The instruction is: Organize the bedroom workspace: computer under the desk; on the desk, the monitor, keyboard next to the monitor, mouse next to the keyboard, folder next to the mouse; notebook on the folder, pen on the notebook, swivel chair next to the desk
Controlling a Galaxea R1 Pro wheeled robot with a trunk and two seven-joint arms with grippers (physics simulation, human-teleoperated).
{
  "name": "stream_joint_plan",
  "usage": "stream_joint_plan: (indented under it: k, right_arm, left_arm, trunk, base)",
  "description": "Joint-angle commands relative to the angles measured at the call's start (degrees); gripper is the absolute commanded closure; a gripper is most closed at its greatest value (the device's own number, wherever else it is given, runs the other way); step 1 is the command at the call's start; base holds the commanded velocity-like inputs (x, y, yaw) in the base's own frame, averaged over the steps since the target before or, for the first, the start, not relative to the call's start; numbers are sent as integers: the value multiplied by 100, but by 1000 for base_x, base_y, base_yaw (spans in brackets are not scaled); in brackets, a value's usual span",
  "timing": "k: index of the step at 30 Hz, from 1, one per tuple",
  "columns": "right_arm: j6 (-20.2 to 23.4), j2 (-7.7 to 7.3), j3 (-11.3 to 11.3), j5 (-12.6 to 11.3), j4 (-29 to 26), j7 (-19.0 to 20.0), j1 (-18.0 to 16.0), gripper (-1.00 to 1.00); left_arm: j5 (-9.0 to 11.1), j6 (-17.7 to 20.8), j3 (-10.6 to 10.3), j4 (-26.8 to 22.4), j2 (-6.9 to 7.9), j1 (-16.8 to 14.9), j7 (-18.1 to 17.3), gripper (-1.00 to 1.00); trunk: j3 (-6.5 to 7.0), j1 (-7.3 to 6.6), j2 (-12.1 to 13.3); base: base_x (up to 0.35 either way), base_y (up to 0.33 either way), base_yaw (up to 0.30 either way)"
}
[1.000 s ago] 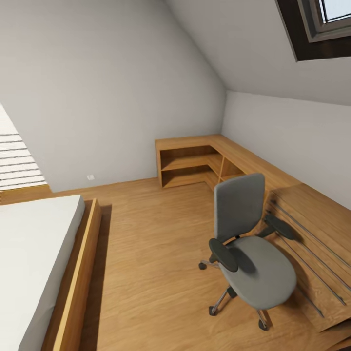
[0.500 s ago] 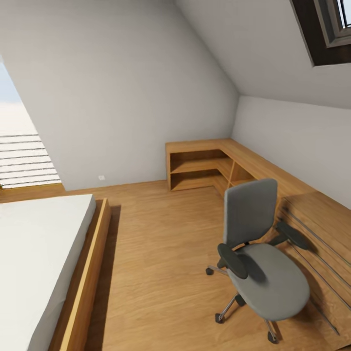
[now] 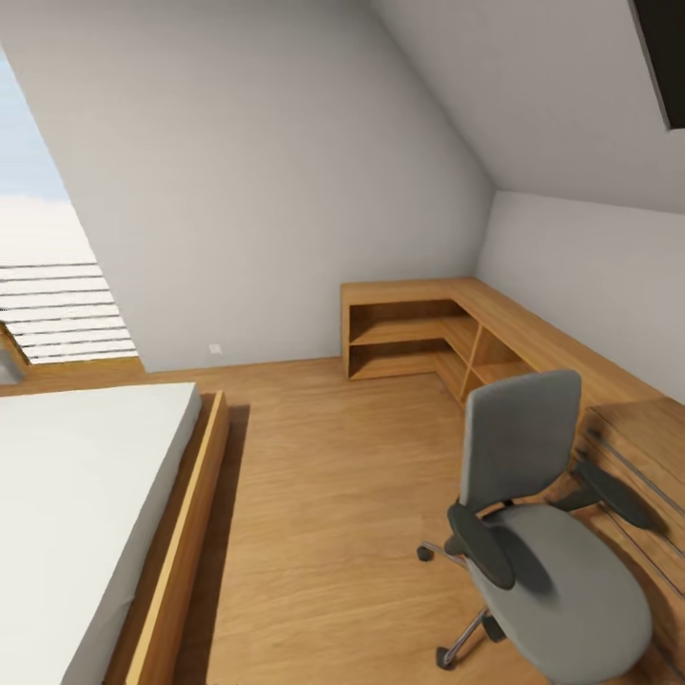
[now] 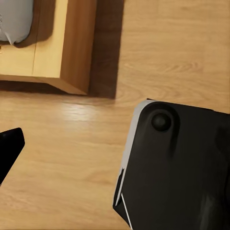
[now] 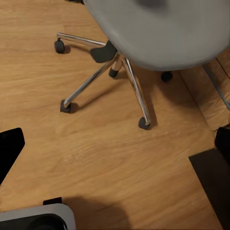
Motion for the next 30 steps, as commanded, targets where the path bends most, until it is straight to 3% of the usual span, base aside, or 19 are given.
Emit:
stream_joint_plan:
  k: [1,30]
  right_arm:
    - [-6,-2,50,-26,-7,-34,1,-100]
    - [-1,-4,46,-27,4,-33,-1,-100]
  left_arm:
    - [5,-3,-49,-16,1,3,53,-100]
    - [1,-17,-49,-16,2,3,62,-100]
  trunk:
    - [-10,4,-10]
    - [13,4,-10]
  base:
    - [48,0,215]
    - [5,0,244]
